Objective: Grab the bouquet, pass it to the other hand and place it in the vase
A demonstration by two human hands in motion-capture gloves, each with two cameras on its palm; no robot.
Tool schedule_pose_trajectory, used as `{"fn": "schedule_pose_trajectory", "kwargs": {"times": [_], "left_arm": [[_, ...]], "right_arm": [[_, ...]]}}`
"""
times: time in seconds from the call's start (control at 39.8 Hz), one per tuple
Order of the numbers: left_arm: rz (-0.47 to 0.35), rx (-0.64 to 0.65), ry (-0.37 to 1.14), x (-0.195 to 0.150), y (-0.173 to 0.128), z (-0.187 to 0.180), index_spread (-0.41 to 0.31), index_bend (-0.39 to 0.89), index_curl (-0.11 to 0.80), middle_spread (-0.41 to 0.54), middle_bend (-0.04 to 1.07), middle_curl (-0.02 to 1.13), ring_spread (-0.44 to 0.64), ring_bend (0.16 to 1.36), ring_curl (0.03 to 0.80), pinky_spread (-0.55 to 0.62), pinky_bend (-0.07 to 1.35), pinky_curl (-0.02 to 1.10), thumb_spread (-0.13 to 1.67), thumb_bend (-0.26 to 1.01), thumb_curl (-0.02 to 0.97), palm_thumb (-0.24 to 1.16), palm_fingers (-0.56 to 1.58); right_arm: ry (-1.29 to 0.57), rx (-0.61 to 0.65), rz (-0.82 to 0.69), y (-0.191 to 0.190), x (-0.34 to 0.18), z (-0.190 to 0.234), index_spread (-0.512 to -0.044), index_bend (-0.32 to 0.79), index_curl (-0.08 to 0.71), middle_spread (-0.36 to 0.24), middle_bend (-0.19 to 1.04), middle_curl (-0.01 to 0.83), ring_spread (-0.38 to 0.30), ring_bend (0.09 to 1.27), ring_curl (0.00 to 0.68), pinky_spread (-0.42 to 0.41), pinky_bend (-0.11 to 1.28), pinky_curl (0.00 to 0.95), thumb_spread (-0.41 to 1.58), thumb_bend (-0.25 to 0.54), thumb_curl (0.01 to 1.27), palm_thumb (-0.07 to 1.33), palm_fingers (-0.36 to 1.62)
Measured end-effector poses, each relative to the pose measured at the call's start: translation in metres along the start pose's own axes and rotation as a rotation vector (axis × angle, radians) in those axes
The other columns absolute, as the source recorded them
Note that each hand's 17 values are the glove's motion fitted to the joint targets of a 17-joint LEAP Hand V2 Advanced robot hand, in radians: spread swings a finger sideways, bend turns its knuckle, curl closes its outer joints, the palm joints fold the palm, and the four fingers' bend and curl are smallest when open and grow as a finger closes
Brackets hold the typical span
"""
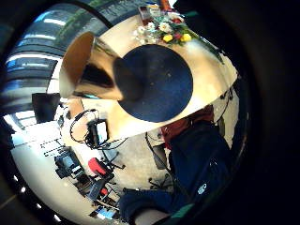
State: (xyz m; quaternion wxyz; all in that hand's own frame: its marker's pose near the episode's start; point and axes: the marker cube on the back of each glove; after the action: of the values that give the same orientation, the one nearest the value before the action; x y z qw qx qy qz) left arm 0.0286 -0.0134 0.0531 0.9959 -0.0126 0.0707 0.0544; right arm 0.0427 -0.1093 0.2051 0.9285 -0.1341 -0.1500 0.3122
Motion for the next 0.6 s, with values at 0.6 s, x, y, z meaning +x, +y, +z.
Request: {"fn": "schedule_pose_trajectory", "kwargs": {"times": [0.6], "left_arm": [[-0.012, -0.056, -0.029, -0.006, 0.018, 0.012, -0.002, 0.16, 0.331, 0.229, 0.17, 0.31, 0.32, 0.53, 0.28, 0.34, 0.42, 0.34, 1.23, -0.02, 0.286, 0.28, 0.19]], "right_arm": [[0.134, 0.02, 0.072, -0.007, -0.014, 0.042, -0.258, 0.3, 0.336, -0.198, 0.29, 0.493, -0.25, 0.5, 0.409, -0.251, 0.41, 0.346, 0.78, 0.02, 0.51, 0.99, 1.1]]}}
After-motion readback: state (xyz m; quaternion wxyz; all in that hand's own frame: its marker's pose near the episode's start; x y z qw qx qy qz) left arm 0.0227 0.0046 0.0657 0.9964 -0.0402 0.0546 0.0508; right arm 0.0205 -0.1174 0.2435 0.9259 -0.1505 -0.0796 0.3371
